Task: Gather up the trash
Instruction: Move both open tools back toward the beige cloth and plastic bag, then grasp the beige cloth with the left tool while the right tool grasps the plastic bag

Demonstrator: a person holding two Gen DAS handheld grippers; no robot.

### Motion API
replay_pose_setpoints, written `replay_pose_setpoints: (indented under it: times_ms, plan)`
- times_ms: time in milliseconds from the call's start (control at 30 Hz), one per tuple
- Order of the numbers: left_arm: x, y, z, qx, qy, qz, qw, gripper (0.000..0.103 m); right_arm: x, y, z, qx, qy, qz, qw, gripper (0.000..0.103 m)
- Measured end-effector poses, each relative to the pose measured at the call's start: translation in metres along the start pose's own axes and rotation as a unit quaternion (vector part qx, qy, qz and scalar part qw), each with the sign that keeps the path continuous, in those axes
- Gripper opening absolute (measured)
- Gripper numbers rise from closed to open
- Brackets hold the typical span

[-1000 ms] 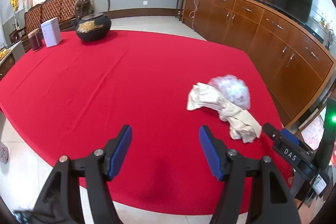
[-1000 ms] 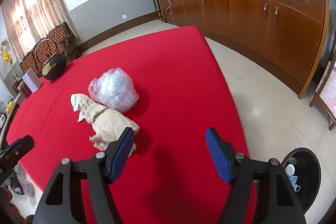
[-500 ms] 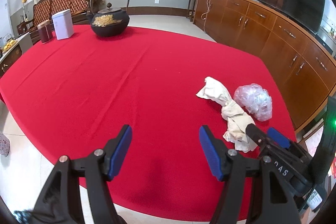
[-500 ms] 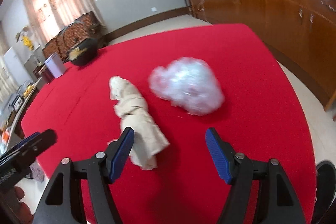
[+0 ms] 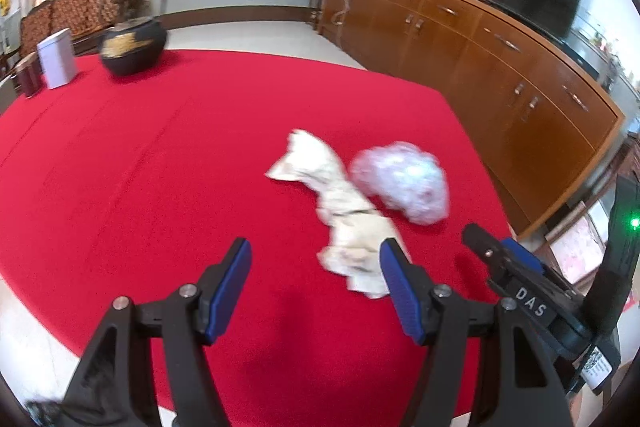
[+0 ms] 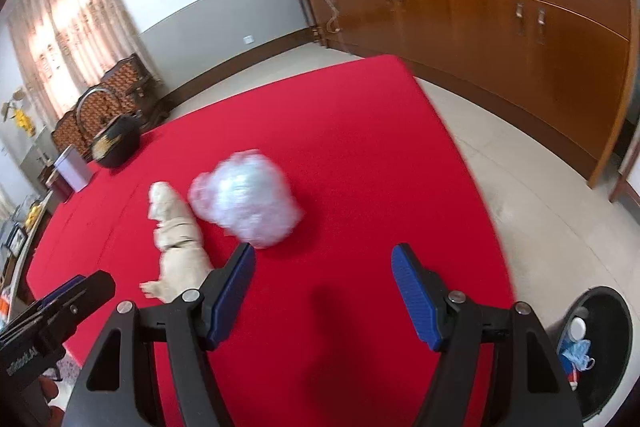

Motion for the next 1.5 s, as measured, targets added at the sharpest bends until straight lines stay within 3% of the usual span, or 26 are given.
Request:
replay_pose_setpoints:
  times_ms: [200,433,700,1100,1167,1233,1300,1500]
  plan:
    - [0.003,-0.022,-0.027,-0.002,0.022,-0.012,0.9997,0.068,0.006,-0.013,0.004,-0.006,-0.005,-0.002,1.0,0.072]
    - [0.008,-0.013,-0.048,0.013,0.034,-0.007,0.9993,0.068,0.013,-0.016,-0.002,0.002,-0.006,-0.001,1.0,0.072]
    - [0.02,0.022,-0.048,0.027,0.017,0.009,0.9994,0.068,0.025,0.019,-0.022,0.049,-0.006,0.014,0.999,0.072]
    - [0.028,0.022,-0.064,0.001,0.021,0.015,0.9997,0.068,0.036,0.045,-0.067,0.071,0.036,0.025,0.997,0.071]
    - [0.028,0.019,-0.066,-0.007,0.022,0.011,0.9997,0.061,0.034,0.044,-0.073,0.08,0.047,0.018,0.996,0.063]
    - [0.026,0.015,-0.068,-0.016,0.025,0.005,0.9995,0.04,0.034,0.045,-0.076,0.079,0.048,0.021,0.996,0.058]
    - [0.027,0.014,-0.071,-0.028,0.033,0.006,0.999,0.029,0.034,0.047,-0.076,0.081,0.048,0.025,0.995,0.053]
    - [0.024,0.009,-0.063,-0.035,0.026,-0.002,0.9991,0.022,0.032,0.05,-0.07,0.082,0.04,0.032,0.995,0.051]
Point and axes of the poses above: each gripper's, at about its wrist camera, not at the fingertips, and z roughly against the way its jaws point, y to its left, x to its top, the point moved 2 cm from there along -z, roughly the way its jaws point, and after that the axes turned 2 degrees about x, right-handed, at the moved point
